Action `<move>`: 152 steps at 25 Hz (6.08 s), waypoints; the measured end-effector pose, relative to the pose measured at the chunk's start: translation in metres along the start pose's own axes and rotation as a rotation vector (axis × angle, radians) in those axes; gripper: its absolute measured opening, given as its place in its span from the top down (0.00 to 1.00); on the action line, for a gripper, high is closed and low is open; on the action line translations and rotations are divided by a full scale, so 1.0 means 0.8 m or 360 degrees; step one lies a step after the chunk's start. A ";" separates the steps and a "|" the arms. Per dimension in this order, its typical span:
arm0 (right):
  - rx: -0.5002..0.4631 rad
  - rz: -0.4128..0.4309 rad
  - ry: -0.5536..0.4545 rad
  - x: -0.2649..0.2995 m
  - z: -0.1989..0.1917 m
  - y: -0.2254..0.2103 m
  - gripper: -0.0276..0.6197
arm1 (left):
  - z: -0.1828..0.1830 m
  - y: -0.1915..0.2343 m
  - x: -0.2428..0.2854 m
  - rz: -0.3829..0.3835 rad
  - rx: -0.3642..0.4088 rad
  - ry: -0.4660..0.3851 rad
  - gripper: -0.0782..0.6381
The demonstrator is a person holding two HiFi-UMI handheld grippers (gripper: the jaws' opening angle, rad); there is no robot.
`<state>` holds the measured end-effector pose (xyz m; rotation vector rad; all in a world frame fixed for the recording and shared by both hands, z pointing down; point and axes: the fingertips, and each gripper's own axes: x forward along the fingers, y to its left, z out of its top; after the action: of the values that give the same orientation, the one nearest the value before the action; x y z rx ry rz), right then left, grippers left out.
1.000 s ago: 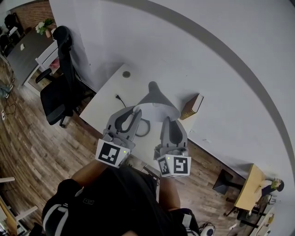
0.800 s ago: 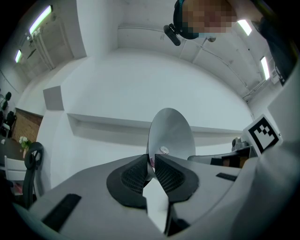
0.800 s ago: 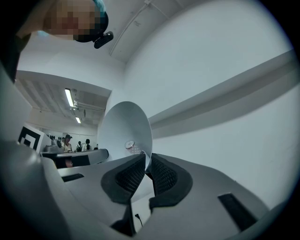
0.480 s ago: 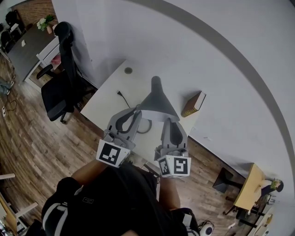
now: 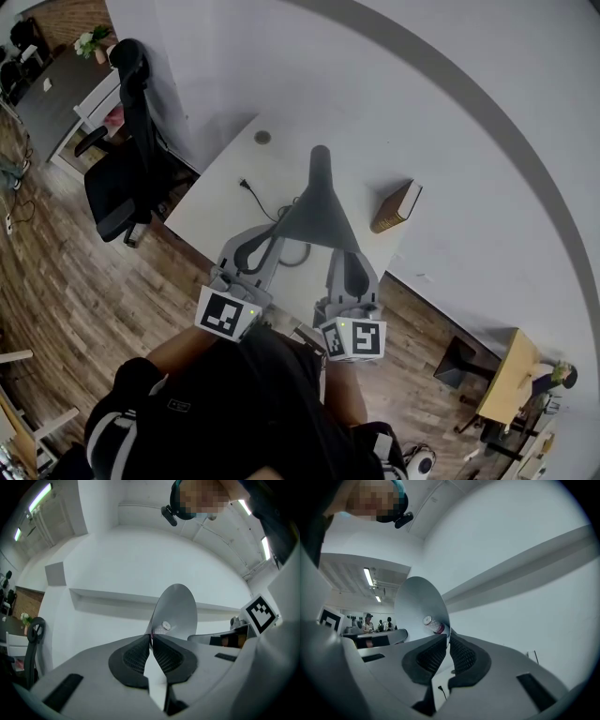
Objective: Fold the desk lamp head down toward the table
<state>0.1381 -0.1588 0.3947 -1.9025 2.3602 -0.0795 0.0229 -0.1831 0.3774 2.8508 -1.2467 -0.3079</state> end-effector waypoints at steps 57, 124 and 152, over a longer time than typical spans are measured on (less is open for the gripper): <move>-0.0371 -0.0041 0.0192 0.018 -0.161 -0.034 0.91 | -0.181 0.018 -0.012 -0.0007 0.0599 0.0254 0.84; -0.1394 0.0158 0.0274 -0.029 -0.127 0.018 0.83 | -0.143 -0.058 -0.051 -0.0586 0.1451 0.0302 0.69; -0.1825 0.0158 0.0382 0.003 -0.227 -0.012 0.74 | -0.250 -0.028 -0.028 -0.0327 0.1816 0.0192 0.67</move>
<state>0.1256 -0.1680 0.5757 -2.1688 2.9523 1.4001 0.0610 -0.1644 0.5751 3.7865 -1.3896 0.8595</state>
